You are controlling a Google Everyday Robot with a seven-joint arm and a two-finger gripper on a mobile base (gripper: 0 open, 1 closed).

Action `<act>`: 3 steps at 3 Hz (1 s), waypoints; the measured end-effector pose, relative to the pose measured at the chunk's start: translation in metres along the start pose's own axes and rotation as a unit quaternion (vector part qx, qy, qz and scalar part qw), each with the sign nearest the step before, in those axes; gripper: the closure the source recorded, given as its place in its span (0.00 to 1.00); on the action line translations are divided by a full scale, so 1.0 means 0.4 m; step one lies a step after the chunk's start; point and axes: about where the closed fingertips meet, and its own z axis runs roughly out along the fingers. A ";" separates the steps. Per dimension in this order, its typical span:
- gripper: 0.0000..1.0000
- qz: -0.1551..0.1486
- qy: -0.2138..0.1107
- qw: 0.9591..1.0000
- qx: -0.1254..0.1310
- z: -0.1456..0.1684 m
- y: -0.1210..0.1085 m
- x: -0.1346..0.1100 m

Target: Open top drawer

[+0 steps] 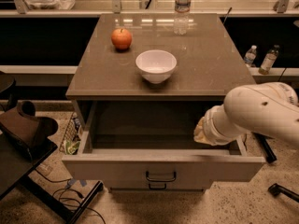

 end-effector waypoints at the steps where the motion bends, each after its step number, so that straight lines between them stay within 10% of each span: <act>1: 1.00 -0.022 -0.011 1.000 0.001 0.072 -0.040 -0.032; 3: 1.00 -0.004 -0.017 1.000 -0.011 0.091 -0.004 -0.016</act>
Offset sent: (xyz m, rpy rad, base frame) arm 0.0273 0.0173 -0.0186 0.0040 -0.0145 0.0504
